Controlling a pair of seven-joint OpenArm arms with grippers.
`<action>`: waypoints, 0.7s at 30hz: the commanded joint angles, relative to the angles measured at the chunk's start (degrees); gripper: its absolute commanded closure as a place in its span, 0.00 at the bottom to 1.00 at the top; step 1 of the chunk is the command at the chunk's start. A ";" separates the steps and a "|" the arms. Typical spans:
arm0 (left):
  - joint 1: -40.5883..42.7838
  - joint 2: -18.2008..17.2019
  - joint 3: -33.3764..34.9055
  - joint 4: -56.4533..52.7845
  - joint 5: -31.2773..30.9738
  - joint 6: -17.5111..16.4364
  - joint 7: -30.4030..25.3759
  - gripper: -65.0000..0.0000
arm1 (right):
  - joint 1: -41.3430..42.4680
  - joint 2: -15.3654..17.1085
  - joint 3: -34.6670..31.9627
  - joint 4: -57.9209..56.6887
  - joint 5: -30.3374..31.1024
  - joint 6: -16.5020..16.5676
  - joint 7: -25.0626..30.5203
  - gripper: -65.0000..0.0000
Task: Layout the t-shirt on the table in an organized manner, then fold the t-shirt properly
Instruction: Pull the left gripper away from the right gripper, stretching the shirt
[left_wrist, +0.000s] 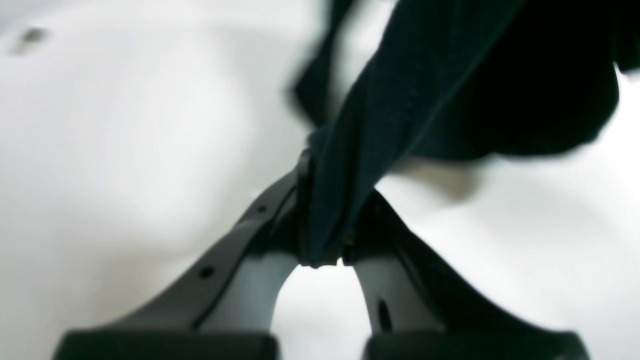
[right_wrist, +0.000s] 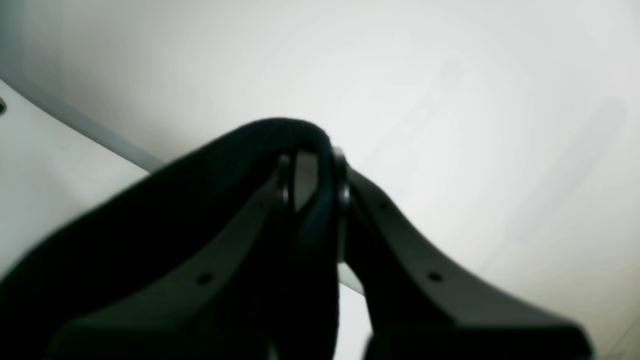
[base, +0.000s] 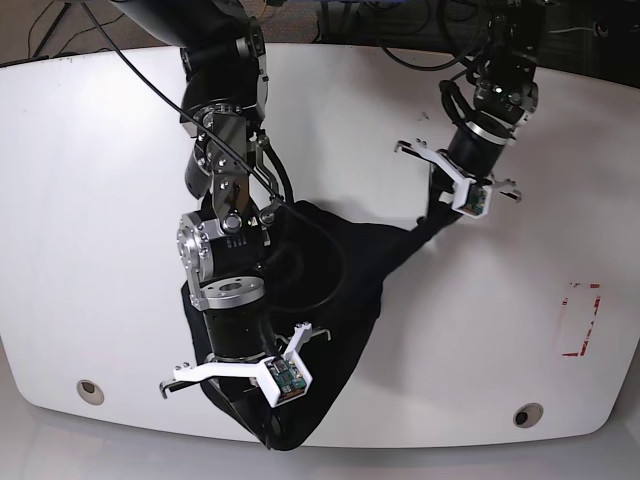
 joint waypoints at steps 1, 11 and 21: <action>-0.44 -0.22 -2.24 3.83 -2.98 -2.03 0.62 1.00 | 1.75 -0.44 -0.13 1.10 0.23 -0.95 1.14 1.00; -3.34 -4.00 -14.64 5.41 -16.69 -6.87 6.24 1.00 | 2.02 -0.44 -0.13 0.92 0.23 -1.39 0.00 0.71; -6.60 -14.29 -24.92 5.24 -32.16 -7.48 7.04 1.00 | 1.14 -0.44 -0.13 0.92 0.23 -1.39 -0.09 0.23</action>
